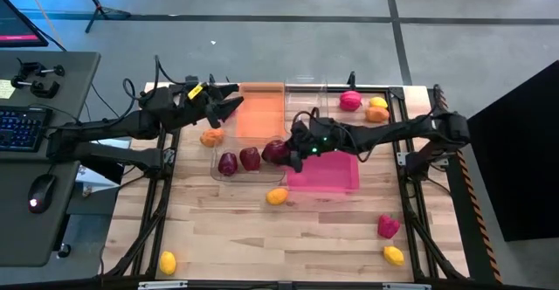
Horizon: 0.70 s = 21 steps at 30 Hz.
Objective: Sort produce into baskets
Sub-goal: Put the apple into the bottom transparent bin
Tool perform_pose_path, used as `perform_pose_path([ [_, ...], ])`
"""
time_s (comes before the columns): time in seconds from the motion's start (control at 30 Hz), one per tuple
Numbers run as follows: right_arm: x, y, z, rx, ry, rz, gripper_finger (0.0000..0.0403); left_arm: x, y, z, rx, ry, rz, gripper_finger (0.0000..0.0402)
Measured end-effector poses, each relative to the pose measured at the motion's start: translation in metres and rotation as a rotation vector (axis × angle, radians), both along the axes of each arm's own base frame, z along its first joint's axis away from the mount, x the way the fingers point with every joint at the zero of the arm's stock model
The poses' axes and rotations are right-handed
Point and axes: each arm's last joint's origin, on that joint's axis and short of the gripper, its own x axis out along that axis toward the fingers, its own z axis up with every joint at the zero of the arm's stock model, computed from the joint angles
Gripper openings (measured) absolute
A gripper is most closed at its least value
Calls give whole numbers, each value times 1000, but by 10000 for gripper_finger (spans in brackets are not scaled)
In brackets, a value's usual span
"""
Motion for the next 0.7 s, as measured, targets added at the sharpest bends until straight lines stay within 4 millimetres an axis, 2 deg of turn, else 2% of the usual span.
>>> perform_pose_path([
  [0.17, 8, -2, 5, 113, -19, -80, 282, -7, -4, 5, 28, -23, -107, 395],
  [0.3, 8, -1, 5, 93, -22, -92, 283, -18, -9, 12, 114, -42, -164, 395],
  [0.5, 8, -2, 7, 215, -31, -131, 284, -32, -11, 16, 165, -32, -161, 395],
  [0.7, 9, 2, 10, 235, -59, -123, 302, -33, -12, 16, 141, -33, -165, 395],
])
